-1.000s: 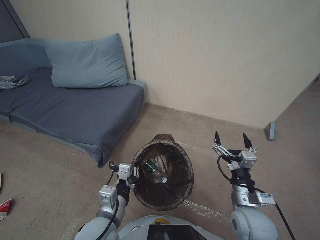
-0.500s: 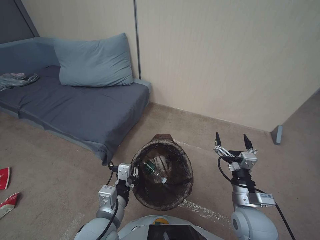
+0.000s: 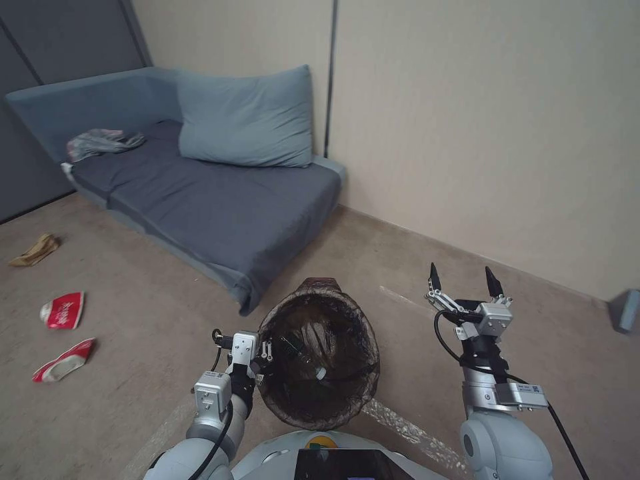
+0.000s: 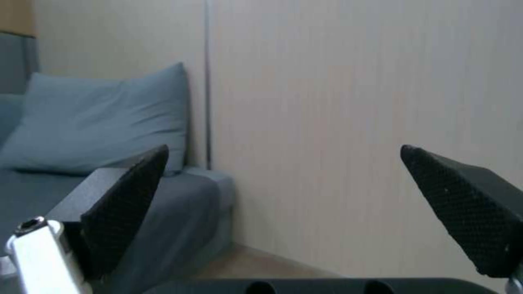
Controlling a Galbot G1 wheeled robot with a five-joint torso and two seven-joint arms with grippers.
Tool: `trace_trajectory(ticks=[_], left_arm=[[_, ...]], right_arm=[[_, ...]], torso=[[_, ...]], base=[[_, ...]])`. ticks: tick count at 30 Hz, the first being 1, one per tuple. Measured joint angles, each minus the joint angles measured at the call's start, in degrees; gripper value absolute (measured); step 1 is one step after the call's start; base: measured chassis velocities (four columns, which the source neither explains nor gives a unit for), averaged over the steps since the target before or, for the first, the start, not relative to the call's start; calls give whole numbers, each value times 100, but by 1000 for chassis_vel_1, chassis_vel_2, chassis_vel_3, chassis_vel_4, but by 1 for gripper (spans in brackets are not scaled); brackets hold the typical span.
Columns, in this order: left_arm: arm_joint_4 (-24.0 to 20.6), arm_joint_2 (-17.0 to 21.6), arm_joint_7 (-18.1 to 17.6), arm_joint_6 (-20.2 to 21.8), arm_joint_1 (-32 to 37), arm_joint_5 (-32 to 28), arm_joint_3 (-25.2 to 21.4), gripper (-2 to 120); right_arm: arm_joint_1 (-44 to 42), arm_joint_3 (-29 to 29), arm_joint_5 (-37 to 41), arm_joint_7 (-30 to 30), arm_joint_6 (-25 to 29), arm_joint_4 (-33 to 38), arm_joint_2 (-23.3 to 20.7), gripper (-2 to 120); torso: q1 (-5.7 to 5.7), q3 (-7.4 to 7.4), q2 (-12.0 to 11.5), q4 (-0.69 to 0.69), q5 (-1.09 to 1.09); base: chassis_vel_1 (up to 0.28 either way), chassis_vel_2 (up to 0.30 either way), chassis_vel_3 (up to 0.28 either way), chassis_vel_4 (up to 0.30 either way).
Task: Pick up the trash bin, then pick up the garbage from the floor and place it into the trash bin.
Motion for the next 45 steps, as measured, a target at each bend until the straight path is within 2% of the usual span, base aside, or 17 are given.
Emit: trace_trajectory(ticks=[32, 45], left_arm=[[-71, 40, -95, 62, 37, -250, -451, 0], [-37, -25, -217, 216, -118, -483, -588, 0]], right_arm=[[147, -143, -41, -173, -83, -58, -60, 100], [174, -235, -231, -305, 215, -84, -28, 100]], torso=[[0, 0, 0, 0, 0], [0, 0, 0, 0, 0]], base=[[126, 125, 127, 125], [119, 122, 123, 133]])
